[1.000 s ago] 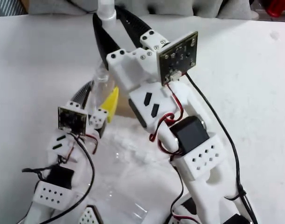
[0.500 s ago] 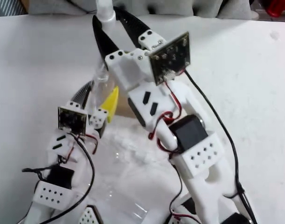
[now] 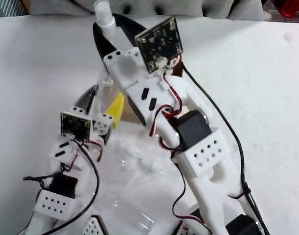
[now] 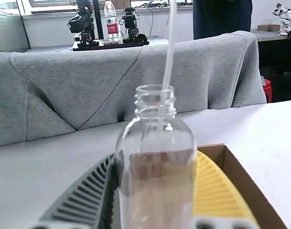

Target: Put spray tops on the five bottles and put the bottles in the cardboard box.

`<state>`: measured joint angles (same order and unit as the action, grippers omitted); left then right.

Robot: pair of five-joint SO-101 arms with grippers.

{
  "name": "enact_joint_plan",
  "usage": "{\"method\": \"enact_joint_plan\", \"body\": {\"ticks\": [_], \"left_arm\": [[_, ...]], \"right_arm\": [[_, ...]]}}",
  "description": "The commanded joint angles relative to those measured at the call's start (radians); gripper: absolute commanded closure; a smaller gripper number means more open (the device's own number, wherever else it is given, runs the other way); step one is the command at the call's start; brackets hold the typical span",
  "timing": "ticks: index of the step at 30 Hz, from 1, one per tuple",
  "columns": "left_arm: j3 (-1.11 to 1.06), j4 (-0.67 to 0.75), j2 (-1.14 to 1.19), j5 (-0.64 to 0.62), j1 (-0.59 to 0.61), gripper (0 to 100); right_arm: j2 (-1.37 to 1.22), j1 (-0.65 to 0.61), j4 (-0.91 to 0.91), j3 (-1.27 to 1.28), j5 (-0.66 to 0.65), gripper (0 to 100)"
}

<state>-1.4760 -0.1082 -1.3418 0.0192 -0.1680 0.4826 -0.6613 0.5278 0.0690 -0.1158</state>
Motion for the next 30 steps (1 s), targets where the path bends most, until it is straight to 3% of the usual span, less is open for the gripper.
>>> {"method": "enact_joint_plan", "body": {"ticks": [1, 13, 30], "left_arm": [[0.011, 0.025, -0.031, 0.012, -0.004, 98], [0.011, 0.021, -0.031, 0.012, -0.002, 98], [0.011, 0.021, -0.031, 0.012, -0.002, 98]], "right_arm": [[0.004, -0.033, 0.104, -0.1, -0.011, 98.4], [-0.127, -0.038, 0.186, -0.189, -0.003, 98.4], [-0.46, -0.038, 0.812, -0.79, 0.061, 98.4]]}}
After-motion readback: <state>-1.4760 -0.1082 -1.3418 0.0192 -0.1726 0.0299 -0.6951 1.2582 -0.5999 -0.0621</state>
